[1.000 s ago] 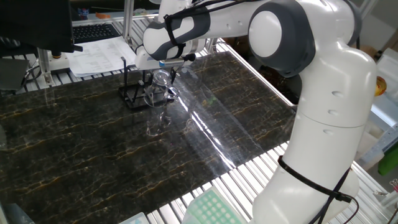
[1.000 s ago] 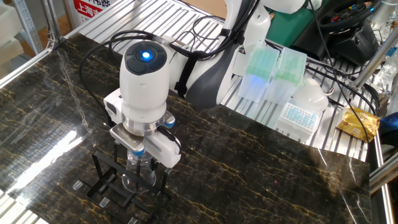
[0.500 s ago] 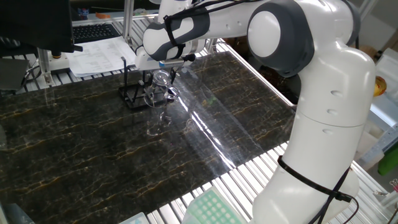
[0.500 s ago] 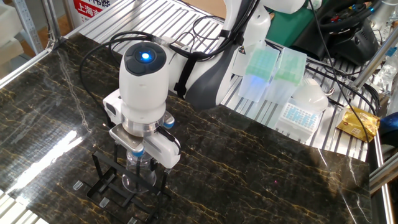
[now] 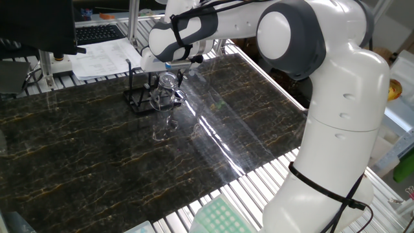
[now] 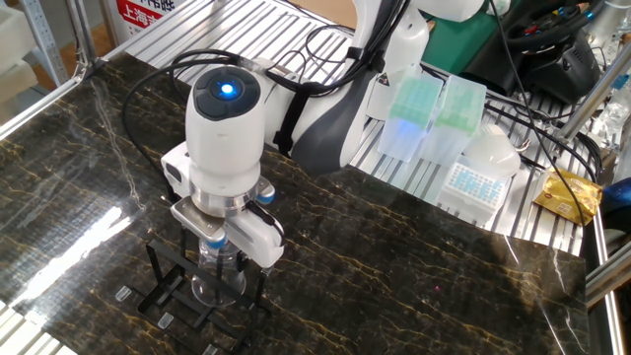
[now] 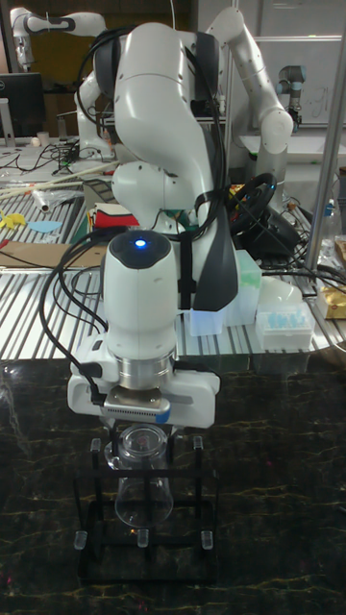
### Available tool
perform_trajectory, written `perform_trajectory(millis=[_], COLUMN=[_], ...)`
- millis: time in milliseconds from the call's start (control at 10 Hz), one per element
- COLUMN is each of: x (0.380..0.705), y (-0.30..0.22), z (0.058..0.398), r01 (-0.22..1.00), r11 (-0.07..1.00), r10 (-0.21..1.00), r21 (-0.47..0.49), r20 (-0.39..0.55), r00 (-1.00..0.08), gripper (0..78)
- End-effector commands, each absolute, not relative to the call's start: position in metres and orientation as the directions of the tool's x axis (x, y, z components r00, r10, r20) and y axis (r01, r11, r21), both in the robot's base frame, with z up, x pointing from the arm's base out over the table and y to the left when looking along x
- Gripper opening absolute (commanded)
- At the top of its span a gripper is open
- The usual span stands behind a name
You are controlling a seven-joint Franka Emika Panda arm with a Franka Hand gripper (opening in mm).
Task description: Put the cup on the cup rack
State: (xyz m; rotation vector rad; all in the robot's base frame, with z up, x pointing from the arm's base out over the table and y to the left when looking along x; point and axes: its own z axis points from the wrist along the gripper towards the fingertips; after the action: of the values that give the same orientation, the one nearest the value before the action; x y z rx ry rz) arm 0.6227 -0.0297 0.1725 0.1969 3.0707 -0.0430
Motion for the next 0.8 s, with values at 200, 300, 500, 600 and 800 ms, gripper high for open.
perform_trajectory(millis=[200,300,500,600,800], x=[0.6242,0.6243,0.6246,0.6247,0.6254], y=[-0.0306,-0.0306,-0.0308,-0.0309,-0.0313], z=[0.1747,0.1747,0.1751,0.1752,0.1759], r01=[0.15,0.155,0.162,0.163,0.16], r11=[0.988,0.988,0.986,0.986,0.987], r10=[0.148,0.153,0.16,0.161,0.158], r21=[-0.023,-0.023,-0.023,-0.023,-0.025], r20=[-0.071,-0.071,-0.071,-0.071,-0.07], r00=[-0.987,-0.986,-0.985,-0.984,-0.985], gripper=[1.2,1.2,1.2,1.2,1.2])
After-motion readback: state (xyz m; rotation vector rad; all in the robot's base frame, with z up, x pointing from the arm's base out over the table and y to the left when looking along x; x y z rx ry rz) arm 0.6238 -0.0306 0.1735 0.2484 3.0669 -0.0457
